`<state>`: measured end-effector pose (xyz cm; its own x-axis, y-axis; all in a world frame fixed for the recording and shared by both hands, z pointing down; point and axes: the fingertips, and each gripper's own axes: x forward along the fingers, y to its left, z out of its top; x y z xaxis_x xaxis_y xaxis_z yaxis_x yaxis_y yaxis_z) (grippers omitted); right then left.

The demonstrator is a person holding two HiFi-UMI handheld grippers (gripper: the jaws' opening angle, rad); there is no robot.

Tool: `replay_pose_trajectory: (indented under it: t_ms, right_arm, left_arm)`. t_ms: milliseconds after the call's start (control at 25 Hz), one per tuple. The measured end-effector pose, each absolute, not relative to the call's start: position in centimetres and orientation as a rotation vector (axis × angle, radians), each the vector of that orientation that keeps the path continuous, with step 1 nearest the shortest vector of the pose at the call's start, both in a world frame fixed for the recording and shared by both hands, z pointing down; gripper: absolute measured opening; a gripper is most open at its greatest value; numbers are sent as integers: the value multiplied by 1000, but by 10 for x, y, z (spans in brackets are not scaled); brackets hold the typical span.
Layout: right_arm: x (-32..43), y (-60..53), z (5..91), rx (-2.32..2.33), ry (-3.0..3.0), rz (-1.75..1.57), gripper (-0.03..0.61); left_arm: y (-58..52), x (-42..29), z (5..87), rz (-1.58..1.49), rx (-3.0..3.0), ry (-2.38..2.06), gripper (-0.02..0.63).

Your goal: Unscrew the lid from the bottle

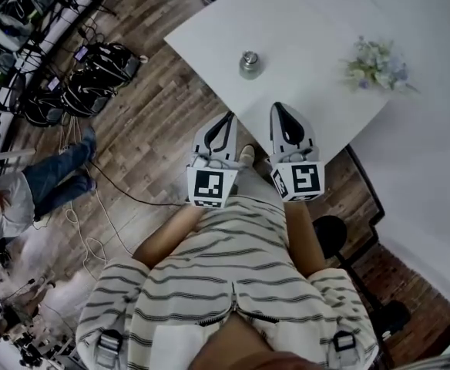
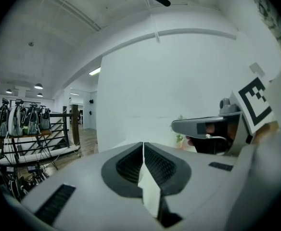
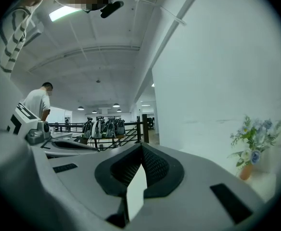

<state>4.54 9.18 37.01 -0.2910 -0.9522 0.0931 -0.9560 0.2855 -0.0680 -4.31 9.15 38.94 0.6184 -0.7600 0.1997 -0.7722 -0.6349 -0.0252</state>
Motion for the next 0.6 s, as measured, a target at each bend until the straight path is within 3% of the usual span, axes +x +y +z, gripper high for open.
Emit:
replay_pose_trajectory:
  t_ms: [600]
  right_arm:
    - [54, 18, 429, 1670, -2496, 348, 9]
  left_arm:
    - [21, -22, 449, 453, 2662, -1324, 29]
